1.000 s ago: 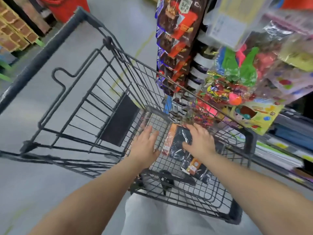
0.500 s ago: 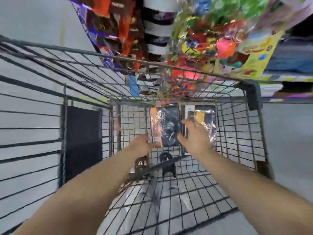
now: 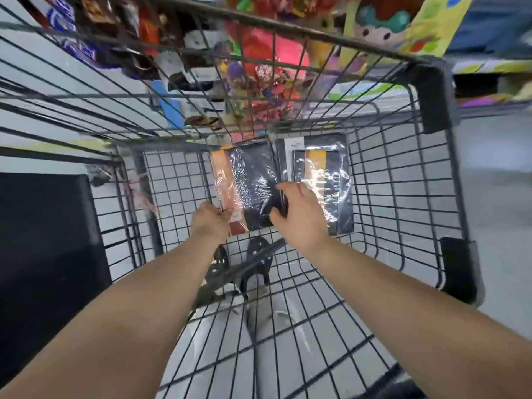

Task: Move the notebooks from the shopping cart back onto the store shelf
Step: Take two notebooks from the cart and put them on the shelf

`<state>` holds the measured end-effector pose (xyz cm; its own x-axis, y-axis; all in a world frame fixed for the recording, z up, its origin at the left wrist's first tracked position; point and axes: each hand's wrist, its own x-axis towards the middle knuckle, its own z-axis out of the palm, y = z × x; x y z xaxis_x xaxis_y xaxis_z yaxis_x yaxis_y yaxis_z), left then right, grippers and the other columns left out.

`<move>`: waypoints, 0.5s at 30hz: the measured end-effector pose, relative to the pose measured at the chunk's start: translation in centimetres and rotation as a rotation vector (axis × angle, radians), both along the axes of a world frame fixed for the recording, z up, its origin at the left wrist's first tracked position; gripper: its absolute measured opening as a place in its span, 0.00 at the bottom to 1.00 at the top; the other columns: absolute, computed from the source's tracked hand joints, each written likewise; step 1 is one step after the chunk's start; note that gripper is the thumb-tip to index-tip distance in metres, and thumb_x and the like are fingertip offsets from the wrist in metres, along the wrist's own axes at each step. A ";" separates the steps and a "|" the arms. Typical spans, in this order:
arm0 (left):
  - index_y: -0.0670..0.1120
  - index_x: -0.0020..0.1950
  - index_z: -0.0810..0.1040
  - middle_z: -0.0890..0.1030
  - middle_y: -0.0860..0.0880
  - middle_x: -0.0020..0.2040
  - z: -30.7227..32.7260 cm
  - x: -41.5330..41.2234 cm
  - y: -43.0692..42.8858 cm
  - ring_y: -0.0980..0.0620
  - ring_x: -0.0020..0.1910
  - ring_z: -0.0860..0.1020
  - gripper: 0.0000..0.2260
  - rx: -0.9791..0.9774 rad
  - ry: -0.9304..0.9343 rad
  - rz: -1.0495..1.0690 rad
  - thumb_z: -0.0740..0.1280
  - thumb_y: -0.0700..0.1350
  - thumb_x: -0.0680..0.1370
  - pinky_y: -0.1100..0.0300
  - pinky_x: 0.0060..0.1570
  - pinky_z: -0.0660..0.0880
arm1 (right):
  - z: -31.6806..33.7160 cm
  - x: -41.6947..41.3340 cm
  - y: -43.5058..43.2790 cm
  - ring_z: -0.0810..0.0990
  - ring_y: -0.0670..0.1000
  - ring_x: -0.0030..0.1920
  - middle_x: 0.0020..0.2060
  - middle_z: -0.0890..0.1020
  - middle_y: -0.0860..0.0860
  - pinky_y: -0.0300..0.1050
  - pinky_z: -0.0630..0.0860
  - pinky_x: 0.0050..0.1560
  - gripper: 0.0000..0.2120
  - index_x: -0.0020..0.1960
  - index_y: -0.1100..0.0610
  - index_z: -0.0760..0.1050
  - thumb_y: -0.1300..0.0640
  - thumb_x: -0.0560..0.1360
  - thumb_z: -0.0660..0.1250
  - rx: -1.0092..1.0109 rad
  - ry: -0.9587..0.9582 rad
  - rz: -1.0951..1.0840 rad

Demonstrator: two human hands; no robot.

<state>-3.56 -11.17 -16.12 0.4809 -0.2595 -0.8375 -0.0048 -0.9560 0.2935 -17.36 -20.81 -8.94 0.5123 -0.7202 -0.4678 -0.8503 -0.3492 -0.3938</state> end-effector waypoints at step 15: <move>0.43 0.56 0.75 0.80 0.47 0.47 -0.7 0.3 0.6 0.50 0.42 0.74 0.17 -0.119 0.001 -0.025 0.67 0.56 0.77 0.59 0.36 0.67 | -2.9 1.6 1.6 0.72 0.55 0.61 0.61 0.74 0.54 0.51 0.70 0.63 0.27 0.71 0.56 0.65 0.55 0.73 0.65 0.026 0.038 -0.007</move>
<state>-3.27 -10.54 -16.83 0.4722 -0.3690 -0.8005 -0.0275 -0.9139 0.4051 -15.75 -19.19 -11.84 0.4893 -0.7107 -0.5054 -0.8670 -0.3336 -0.3703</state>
